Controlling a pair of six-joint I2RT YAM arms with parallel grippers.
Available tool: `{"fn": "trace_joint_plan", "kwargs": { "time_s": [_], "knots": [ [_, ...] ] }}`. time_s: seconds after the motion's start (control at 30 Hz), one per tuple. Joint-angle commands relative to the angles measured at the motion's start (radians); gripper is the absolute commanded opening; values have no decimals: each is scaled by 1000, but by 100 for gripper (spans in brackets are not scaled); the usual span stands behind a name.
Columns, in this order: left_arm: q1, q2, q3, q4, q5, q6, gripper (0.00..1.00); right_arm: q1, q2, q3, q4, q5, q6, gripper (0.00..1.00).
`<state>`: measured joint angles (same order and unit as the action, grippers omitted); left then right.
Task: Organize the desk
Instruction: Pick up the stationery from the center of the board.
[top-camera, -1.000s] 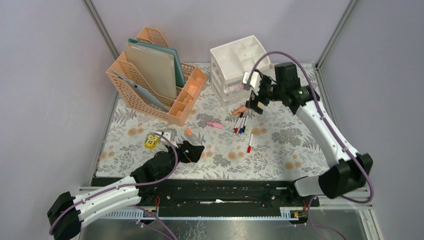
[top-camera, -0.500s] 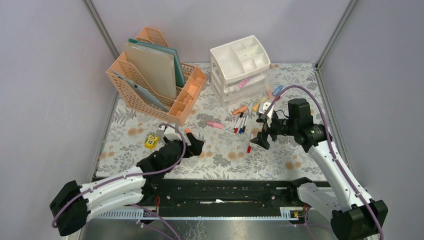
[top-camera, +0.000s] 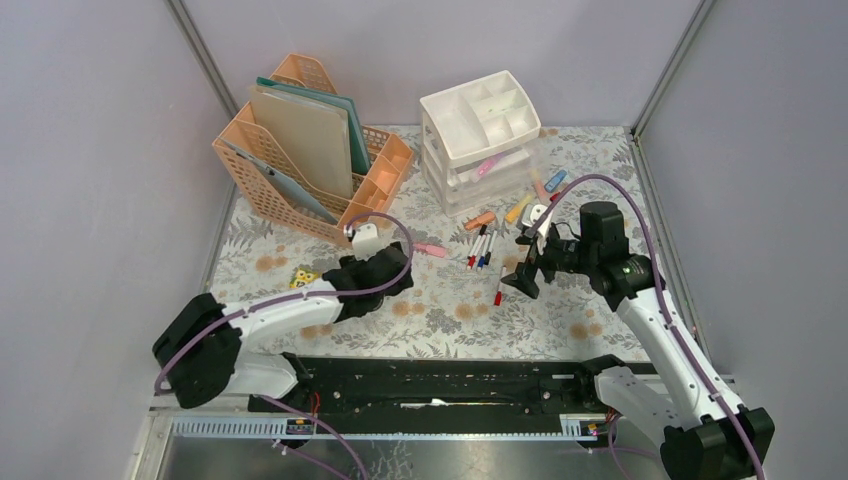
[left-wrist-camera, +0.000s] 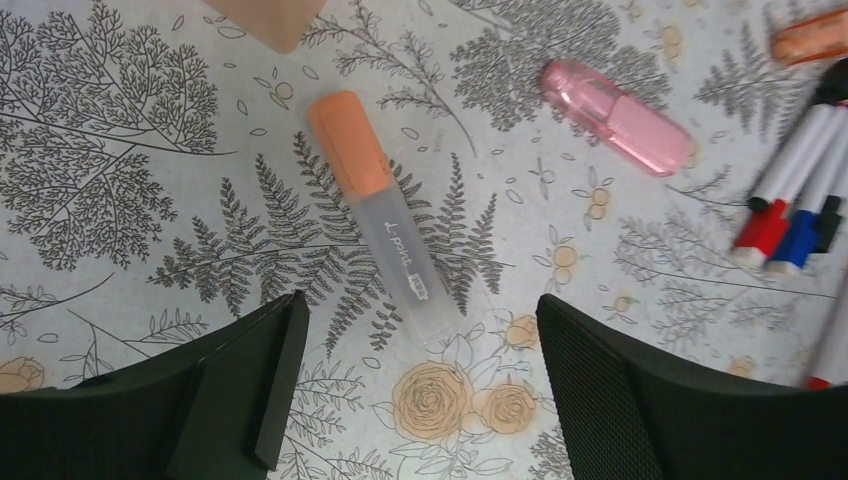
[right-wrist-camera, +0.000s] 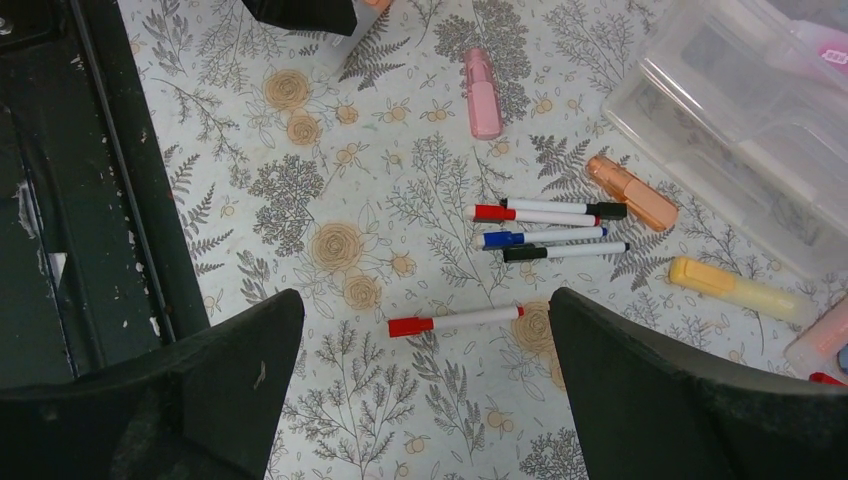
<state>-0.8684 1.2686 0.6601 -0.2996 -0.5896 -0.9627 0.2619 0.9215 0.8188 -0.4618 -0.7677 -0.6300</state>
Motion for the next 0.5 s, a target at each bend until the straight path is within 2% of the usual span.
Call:
{"fn": "trace_joint_plan", "kwargs": {
  "time_s": [0.0,0.33,0.47],
  "knots": [
    [7,70,71,-57,-40,-30,88,-10,-40,-4,38,9,1,100],
    [45,237,147,-56,-17,-11,71,-9,-34,-13,43,-17,-1,100],
    [58,277,157,-55,-13,-4,68,-9,-29,-13,43,-20,-1,100]
  ]
}}
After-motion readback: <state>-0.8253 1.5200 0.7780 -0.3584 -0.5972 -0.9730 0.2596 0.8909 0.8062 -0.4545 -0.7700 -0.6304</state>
